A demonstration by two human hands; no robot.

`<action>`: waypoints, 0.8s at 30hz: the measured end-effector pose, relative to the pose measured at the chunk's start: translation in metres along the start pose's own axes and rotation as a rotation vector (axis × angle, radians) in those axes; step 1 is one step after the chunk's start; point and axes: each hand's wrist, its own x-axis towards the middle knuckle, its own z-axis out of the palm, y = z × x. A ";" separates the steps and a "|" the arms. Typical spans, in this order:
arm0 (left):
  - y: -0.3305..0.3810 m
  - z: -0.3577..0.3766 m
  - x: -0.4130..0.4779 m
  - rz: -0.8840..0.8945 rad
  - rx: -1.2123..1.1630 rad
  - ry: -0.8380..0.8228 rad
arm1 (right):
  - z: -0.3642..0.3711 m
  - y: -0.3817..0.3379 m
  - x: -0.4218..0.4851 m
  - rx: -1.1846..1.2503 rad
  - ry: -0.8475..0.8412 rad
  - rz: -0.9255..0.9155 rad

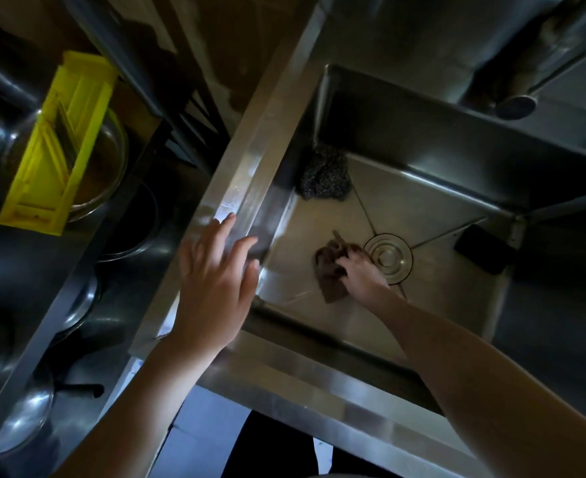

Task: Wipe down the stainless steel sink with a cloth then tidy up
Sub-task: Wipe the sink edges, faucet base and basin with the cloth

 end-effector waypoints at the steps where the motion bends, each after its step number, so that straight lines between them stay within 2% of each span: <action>1: 0.002 0.002 0.000 0.023 0.001 0.033 | 0.005 0.003 -0.008 -0.026 -0.038 -0.031; 5: 0.015 0.010 0.000 0.060 0.001 0.064 | 0.026 0.021 -0.036 -0.167 -0.190 -0.152; 11: 0.039 0.013 -0.003 0.079 0.041 -0.009 | 0.039 0.056 -0.083 -0.261 -0.256 -0.276; 15: 0.056 0.021 -0.011 0.078 -0.009 -0.009 | 0.031 0.070 -0.106 -0.214 -0.276 -0.238; 21: 0.073 0.027 -0.025 0.068 -0.033 -0.004 | 0.005 0.085 -0.134 -0.034 -0.219 -0.132; 24: 0.081 0.021 -0.028 0.043 -0.030 0.004 | -0.016 0.086 -0.137 0.063 -0.192 -0.030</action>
